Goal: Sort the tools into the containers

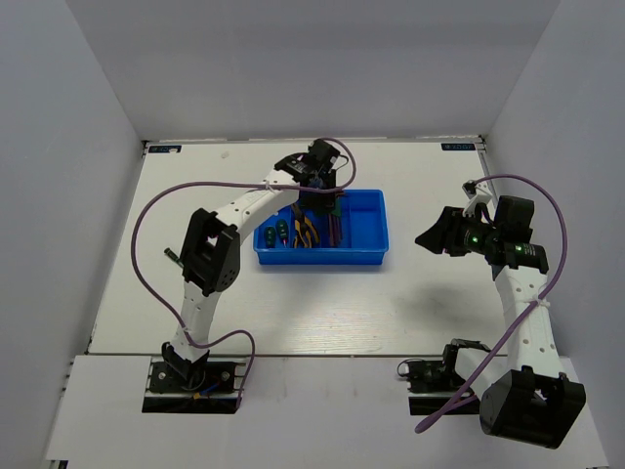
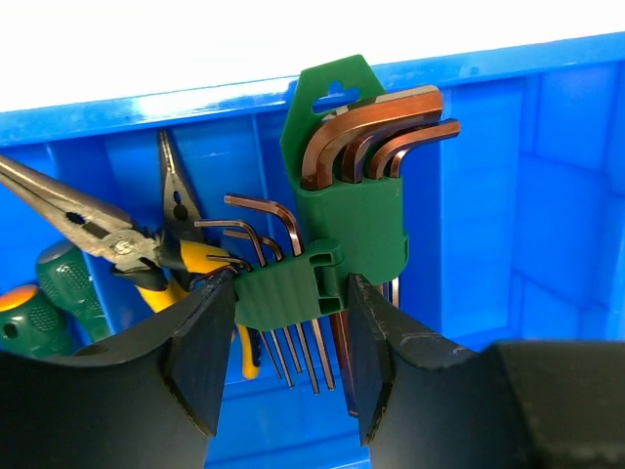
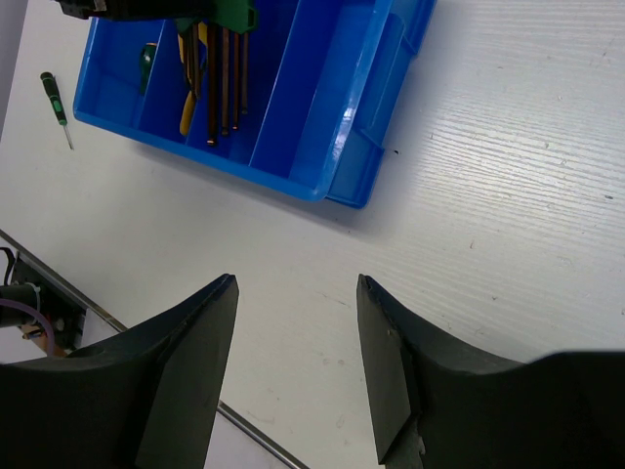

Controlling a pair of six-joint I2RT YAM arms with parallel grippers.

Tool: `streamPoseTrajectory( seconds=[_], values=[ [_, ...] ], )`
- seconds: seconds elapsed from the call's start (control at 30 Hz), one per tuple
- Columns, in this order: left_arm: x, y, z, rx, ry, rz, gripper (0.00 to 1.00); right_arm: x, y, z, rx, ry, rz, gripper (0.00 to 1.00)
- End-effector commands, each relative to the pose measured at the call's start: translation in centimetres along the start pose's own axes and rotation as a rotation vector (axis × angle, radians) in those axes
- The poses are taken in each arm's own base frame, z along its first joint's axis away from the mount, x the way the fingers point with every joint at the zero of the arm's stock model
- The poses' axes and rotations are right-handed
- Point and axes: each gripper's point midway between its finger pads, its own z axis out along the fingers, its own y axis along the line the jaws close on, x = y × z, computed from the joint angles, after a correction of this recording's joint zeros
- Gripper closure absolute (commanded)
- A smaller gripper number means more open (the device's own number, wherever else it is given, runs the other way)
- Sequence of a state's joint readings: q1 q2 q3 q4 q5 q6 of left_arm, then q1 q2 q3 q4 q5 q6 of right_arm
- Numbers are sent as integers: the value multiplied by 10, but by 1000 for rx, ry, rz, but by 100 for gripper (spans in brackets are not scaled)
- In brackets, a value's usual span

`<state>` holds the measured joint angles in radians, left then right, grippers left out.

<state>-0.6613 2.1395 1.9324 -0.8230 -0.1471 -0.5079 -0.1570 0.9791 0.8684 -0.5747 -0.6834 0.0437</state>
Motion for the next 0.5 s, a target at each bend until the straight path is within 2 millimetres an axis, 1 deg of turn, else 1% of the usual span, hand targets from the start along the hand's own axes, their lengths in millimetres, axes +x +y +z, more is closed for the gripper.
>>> streamPoseTrajectory(
  seconds=[0.0,0.1,0.13,0.17,0.2,0.23,0.27,0.3,0.4,0.43,0.47],
  values=[
    [-28,-8,-16,18,-80,3,100,-1,-1,0,-6,-7,-14,42],
    [-28,-7,-16,10,-84,2,100,-1,0,0,-9,-6,-16,42],
    [-26,-6,-12,5,-76,13,100,0,-1,0,-8,-5,-15,42],
    [-29,-7,-14,9,-84,11,100,0,0,0,-9,-5,-15,42],
    [-29,-8,-11,9,-83,12,100,0,0,1,-9,-6,-15,42],
    [-26,-6,-10,-1,-64,15,100,0,-1,1,-7,-4,-14,42],
    [-30,-8,-11,2,-70,23,100,0,-1,1,-6,-5,-15,42],
    [-27,-12,-11,4,-64,31,100,0,-1,1,-6,-6,-15,42],
    [-26,-14,-6,7,-50,34,100,-1,0,0,-7,-7,-17,42],
    [-20,-17,-2,8,-40,43,100,-1,-1,0,-3,-9,-18,42],
    [-23,-19,-4,12,-47,41,100,-1,-1,0,-5,-8,-17,42]
  ],
)
